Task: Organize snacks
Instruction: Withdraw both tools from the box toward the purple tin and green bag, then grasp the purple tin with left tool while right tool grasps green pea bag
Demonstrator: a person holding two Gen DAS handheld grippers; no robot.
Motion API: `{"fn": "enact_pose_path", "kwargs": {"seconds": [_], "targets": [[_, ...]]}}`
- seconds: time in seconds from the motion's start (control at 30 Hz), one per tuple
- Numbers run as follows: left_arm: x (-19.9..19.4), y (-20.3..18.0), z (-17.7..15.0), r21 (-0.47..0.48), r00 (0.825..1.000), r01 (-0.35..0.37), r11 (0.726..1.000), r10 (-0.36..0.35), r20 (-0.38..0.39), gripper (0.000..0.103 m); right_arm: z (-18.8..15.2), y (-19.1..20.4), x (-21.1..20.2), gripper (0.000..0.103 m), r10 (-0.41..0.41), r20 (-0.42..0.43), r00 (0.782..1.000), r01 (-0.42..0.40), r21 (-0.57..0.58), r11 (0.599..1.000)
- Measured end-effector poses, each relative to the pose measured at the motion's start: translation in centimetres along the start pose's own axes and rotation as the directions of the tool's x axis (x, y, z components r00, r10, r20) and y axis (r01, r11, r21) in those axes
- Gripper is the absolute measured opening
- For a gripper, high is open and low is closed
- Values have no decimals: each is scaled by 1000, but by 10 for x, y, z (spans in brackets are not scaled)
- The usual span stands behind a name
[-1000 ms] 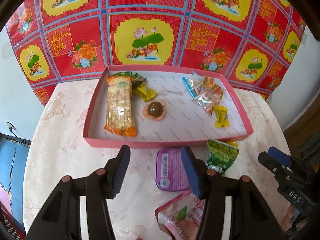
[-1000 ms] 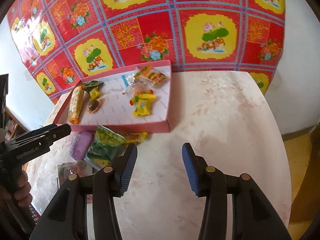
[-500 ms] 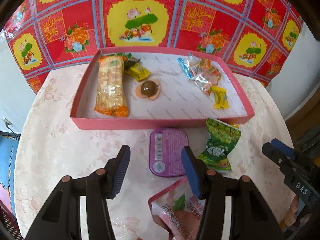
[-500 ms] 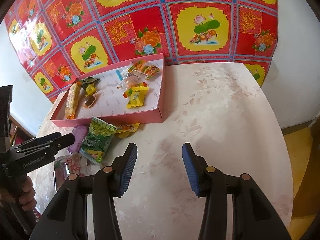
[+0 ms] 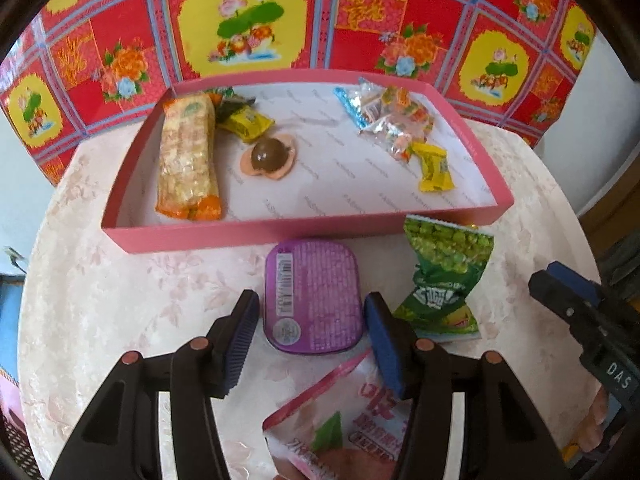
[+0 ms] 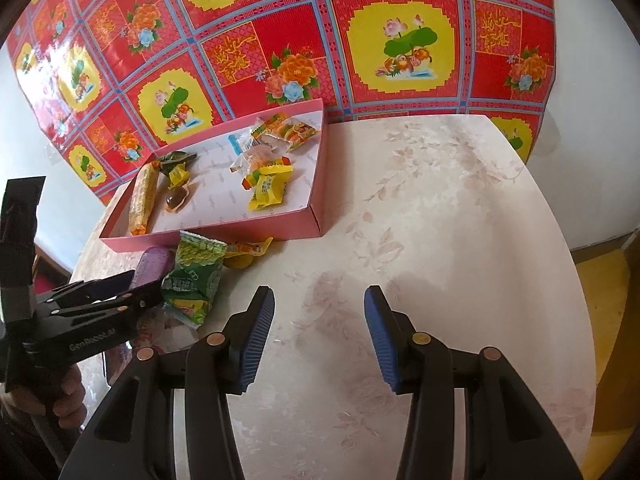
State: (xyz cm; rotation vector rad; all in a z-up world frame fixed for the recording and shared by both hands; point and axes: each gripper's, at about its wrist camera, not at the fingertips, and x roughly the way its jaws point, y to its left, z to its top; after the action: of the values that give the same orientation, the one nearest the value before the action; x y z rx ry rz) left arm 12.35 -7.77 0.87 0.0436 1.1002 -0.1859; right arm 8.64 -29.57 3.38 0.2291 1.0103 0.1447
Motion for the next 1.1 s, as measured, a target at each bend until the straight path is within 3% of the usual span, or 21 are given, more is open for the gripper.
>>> {"fn": "enact_pose_path", "kwargs": {"seconds": [0.2,0.3,0.43,0.8,1.1], "targets": [[1,-3,-1,12,1000,-23,1000,22,20,58,-1,0,2,48,1,-7,1000,-1,2,1000],[1,0,-1,7,999,-19,1000,18,29,53,-1,2,3,48,0,-10,1000,0,1,1000],[-1,5,-3,-10,999,4,1000,-4,40,53,-1,7,4,48,-1,-15,1000,1,-8,1000],[-19,24,-9,-29,996,-22,999,25,91,52,-1,28,6,48,11,-34,999,-13,-38,999],[-13,47,-20,-70,998,-29,997,34,61,52,3,55,8,48,43,-50,998,-47,-72,996]]}}
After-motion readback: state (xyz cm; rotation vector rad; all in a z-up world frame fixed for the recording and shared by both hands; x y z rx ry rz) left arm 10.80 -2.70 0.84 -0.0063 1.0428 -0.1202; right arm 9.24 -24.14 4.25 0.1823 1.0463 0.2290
